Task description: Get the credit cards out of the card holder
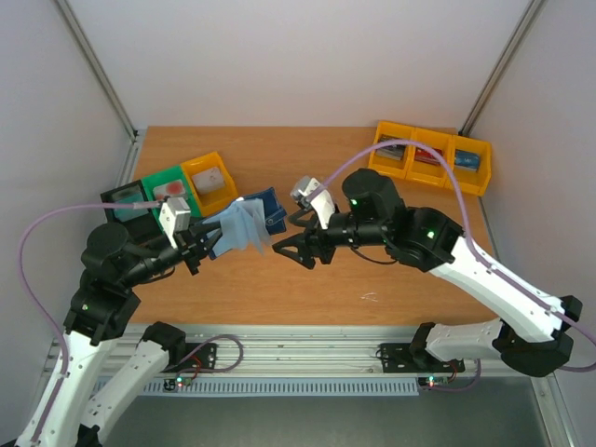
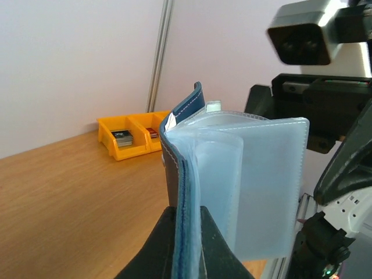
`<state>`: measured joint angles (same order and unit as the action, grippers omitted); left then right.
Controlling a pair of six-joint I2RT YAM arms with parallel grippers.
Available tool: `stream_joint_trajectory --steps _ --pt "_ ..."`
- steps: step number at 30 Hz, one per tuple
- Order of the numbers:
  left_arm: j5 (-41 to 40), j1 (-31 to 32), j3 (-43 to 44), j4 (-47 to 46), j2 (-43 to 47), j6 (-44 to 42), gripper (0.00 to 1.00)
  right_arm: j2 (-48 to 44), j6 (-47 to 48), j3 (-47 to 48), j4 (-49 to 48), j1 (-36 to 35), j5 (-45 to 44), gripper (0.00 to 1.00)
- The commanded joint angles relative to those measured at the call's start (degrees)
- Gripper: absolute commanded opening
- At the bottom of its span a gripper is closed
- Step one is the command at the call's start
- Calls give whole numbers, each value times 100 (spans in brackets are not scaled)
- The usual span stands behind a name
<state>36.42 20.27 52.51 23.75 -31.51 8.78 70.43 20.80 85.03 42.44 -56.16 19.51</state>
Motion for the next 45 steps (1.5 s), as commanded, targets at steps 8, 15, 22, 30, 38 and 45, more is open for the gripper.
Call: stream_joint_trajectory --steps 8,15,22,30,38,45 --pt "135 -41 10 -616 -31 368 0 -373 194 40 -663 -658 -388 39" --pt "223 -41 -30 -685 -17 380 0 195 90 416 -597 -659 -568 23" --pt "424 -41 -40 -750 33 371 0 363 22 492 -623 -660 -925 3" --pt "1034 -41 -209 -1224 74 661 0 743 -118 809 -566 -659 -1425 19" --pt "1259 -41 -310 -1401 145 785 0 1005 -131 1029 -548 -659 -1108 24" --pt "878 -50 -394 -1148 174 670 9 917 -206 1023 -626 -659 -630 1"
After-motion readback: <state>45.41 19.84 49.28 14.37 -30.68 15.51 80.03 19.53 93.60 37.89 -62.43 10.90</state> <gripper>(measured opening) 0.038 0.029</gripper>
